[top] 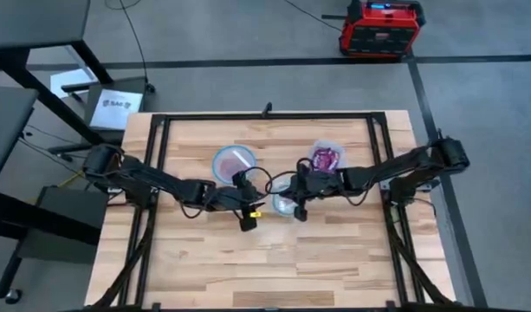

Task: Sort candy
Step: Close the center transparent bin with the lid

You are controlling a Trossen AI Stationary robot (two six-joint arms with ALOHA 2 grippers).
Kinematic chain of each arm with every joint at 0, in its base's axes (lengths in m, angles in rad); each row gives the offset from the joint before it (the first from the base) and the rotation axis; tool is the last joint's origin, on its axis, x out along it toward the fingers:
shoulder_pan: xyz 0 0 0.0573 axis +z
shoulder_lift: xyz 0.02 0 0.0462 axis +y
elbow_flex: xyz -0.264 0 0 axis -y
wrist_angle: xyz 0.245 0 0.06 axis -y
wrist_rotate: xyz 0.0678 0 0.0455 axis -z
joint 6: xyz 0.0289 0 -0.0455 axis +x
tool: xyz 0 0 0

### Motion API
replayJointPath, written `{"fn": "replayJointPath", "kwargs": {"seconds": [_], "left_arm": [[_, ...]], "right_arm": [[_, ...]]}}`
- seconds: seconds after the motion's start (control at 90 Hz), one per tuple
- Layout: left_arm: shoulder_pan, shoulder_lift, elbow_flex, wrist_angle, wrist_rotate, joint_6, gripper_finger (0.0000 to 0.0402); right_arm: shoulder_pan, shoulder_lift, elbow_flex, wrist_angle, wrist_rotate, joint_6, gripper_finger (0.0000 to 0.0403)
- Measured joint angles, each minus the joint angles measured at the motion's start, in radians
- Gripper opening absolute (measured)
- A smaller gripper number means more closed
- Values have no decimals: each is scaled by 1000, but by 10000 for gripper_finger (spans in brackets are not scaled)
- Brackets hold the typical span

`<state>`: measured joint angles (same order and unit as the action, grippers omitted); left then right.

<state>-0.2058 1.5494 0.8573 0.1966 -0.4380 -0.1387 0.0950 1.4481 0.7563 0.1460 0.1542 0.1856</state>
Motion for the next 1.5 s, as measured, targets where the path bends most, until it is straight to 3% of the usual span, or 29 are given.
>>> {"fn": "replayJointPath", "kwargs": {"seconds": [0.411, 0.544, 0.678, 0.833, 1.0, 1.222, 1.5], "left_arm": [[-30, -19, -3, -36, 13, 0, 113], [-43, -65, -4, -53, 14, 1, 113], [-29, -114, -4, -25, 57, 4, 113], [32, -81, -3, 100, 230, -13, 113], [72, -9, 13, 122, 259, -24, 113], [97, 41, 107, 55, 263, 45, 113], [110, 40, 135, 9, 264, 128, 113]], "right_arm": [[-2, -85, 2, -200, 9, 54, 0], [48, -174, 3, -344, 18, 151, 0], [166, -227, 3, -457, 119, 296, 0], [327, -161, 3, -490, 281, 401, 0], [420, -39, 3, -525, 433, 524, 0], [432, 76, 3, -553, 459, 608, 0], [449, 94, 4, -561, 459, 679, 0]]}}
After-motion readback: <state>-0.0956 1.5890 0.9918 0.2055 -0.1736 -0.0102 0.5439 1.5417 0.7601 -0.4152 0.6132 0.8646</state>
